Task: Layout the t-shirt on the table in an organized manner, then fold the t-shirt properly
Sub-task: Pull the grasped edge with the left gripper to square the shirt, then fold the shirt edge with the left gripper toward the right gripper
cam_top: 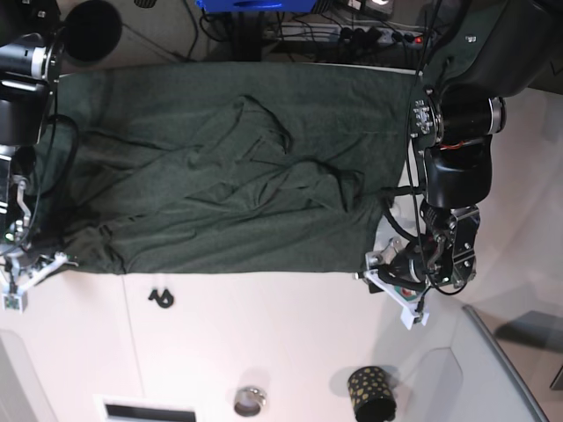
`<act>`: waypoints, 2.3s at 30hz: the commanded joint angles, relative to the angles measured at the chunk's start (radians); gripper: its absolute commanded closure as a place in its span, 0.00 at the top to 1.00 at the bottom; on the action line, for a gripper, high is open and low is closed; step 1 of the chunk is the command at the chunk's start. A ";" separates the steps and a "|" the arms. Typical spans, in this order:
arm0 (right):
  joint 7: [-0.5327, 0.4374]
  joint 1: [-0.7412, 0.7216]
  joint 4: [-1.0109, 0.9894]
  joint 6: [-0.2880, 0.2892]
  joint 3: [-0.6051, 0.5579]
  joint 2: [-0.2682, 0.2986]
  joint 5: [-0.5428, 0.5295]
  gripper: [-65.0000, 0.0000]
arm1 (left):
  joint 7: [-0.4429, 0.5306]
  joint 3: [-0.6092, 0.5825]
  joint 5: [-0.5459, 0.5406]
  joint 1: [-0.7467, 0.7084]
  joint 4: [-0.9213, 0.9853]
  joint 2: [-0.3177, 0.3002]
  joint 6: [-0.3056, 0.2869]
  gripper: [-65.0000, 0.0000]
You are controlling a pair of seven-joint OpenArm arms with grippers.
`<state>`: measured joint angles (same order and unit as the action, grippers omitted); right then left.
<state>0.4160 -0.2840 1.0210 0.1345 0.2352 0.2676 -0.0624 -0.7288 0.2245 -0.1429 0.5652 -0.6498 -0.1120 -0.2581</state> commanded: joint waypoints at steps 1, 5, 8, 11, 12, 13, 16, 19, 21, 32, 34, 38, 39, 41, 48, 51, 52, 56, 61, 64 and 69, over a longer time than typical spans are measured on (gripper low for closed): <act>-0.026 -0.027 0.019 -0.005 0.002 0.019 0.000 0.00 | 0.013 -0.001 -0.004 0.037 0.002 -0.007 0.001 0.53; -0.026 -0.027 0.019 -0.005 0.002 0.017 0.000 0.00 | 0.087 -0.001 -0.004 0.074 0.126 -0.019 0.001 0.53; -0.026 -0.027 0.019 -0.005 0.002 0.017 0.000 0.00 | 0.148 -0.001 -0.002 0.094 0.210 -0.019 0.001 0.53; -0.026 -0.027 0.019 -0.005 0.002 0.017 0.000 0.00 | 0.163 -0.003 -0.002 0.095 0.218 -0.019 0.001 0.53; -0.026 -0.027 0.019 -0.005 0.002 0.017 0.000 0.00 | 0.163 -0.003 -0.002 0.098 0.218 -0.018 0.001 0.53; -0.026 -0.027 0.019 -0.005 0.002 0.017 0.000 0.00 | 0.163 -0.003 -0.002 0.098 0.218 -0.015 0.001 0.53; -0.026 -0.027 0.019 -0.005 0.002 0.017 0.000 0.00 | 0.165 -0.003 -0.002 0.108 0.219 -0.012 0.001 0.53; -0.026 -0.027 0.019 -0.005 0.002 0.017 0.000 0.00 | 0.165 -0.004 -0.002 0.105 0.219 -0.012 0.001 0.52; -0.026 -0.027 0.019 -0.005 0.002 0.017 0.000 0.00 | 0.165 -0.032 -0.004 0.103 0.221 -0.012 0.001 0.51; -0.027 -0.028 0.019 -0.005 0.002 0.017 0.000 0.00 | 0.292 -0.103 -0.014 0.080 0.267 -0.018 0.001 0.00; -0.027 -0.028 0.019 -0.005 0.002 0.017 0.000 0.00 | 0.335 -0.103 -0.014 0.083 0.308 -0.019 0.001 0.00; -0.029 -0.028 0.019 -0.005 0.002 0.017 0.000 0.00 | 0.380 -0.103 -0.014 0.085 0.325 -0.019 0.001 0.00; -0.030 -0.028 0.019 -0.005 0.002 0.017 0.000 0.00 | 0.380 -0.103 -0.014 0.085 0.322 -0.019 0.001 0.00; -0.032 -0.030 0.019 -0.005 0.002 0.017 0.000 0.00 | 0.374 -0.101 -0.014 0.086 0.279 -0.019 0.001 0.00; -0.053 -0.059 0.005 -0.005 0.000 0.017 0.000 0.00 | 0.295 -0.103 -0.014 0.086 0.103 -0.019 0.001 0.00; -0.055 -0.079 -0.003 -0.005 0.000 0.020 0.002 0.00 | 0.291 -0.103 -0.014 0.086 0.061 -0.019 0.001 0.00; -0.055 -0.082 -0.003 -0.005 0.000 0.022 0.002 0.00 | 0.289 -0.103 -0.014 0.086 0.054 -0.019 0.001 0.00; -0.055 -0.106 -0.003 -0.005 -0.001 0.025 0.003 0.00 | 0.248 -0.103 -0.014 0.082 0.014 -0.036 0.001 0.00; -0.065 -0.142 -0.070 -0.005 -0.027 0.025 0.003 0.00 | 0.185 -0.101 -0.014 0.057 -0.109 -0.038 0.001 0.00; -0.147 -0.153 -0.167 -0.005 -0.086 0.026 0.003 0.00 | 0.124 -0.101 -0.016 0.020 -0.198 -0.038 0.001 0.00; -0.292 -0.157 -0.275 -0.005 -0.129 0.026 0.003 0.00 | 0.041 -0.101 -0.016 -0.070 -0.371 -0.035 0.001 0.00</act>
<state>0.1532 -0.4042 0.7277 0.1379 0.1047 0.2749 -0.0589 -0.7120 0.1226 -0.1520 0.4580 -1.0019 -0.1402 -0.2604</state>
